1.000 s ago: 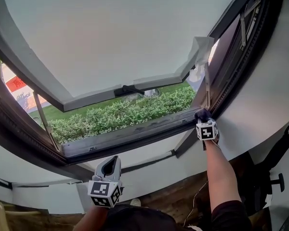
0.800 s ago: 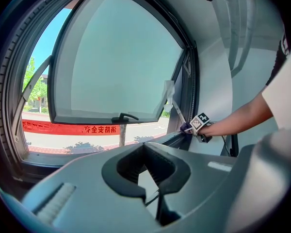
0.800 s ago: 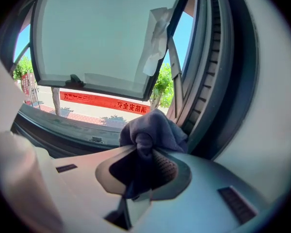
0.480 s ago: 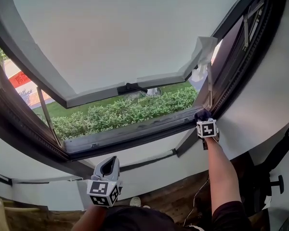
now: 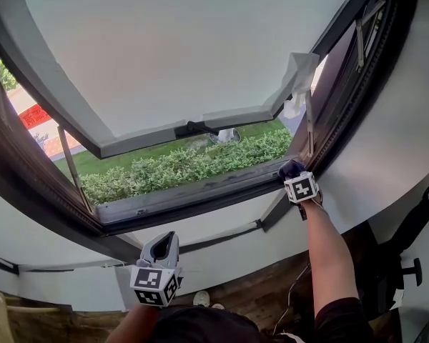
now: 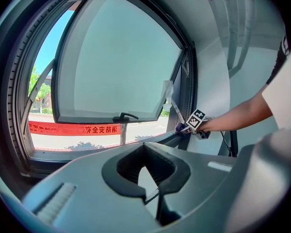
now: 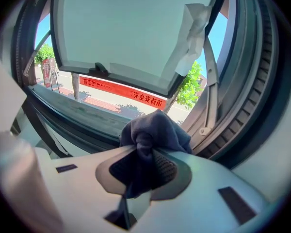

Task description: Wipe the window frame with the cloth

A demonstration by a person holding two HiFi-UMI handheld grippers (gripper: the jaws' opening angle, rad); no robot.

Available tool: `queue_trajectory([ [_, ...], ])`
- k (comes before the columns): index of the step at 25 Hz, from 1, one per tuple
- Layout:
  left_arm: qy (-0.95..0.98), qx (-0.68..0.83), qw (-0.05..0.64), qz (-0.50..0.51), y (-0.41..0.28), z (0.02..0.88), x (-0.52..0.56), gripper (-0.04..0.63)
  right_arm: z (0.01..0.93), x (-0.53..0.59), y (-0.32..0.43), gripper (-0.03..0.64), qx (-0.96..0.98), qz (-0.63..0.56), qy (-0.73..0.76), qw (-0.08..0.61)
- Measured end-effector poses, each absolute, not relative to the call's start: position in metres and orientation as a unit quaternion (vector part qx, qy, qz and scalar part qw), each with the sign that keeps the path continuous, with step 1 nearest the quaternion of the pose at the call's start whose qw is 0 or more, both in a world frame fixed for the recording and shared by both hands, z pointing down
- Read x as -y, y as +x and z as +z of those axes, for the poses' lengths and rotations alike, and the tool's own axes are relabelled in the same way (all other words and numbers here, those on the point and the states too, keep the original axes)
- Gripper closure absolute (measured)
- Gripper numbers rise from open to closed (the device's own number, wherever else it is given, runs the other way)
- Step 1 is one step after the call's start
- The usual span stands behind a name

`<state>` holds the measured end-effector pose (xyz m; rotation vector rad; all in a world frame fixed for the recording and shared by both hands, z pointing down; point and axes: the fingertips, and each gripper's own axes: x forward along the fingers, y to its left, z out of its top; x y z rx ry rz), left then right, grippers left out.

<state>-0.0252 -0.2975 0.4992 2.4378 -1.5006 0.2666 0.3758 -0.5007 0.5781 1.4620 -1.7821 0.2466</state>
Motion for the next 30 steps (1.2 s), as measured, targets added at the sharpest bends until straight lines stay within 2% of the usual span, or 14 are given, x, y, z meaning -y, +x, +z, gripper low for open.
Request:
queue_trajectory([
  [22, 0.830, 0.534, 0.136, 0.084, -0.032, 0.498, 0.278, 0.588, 0.582, 0.480, 0.300, 0.554, 0.747, 0.104, 0.493, 0.435],
  [30, 0.829, 0.534, 0.139, 0.084, -0.029, 0.499, 0.269, 0.588, 0.582, 0.476, 0.271, 0.554, 0.755, 0.078, 0.448, 0.472],
])
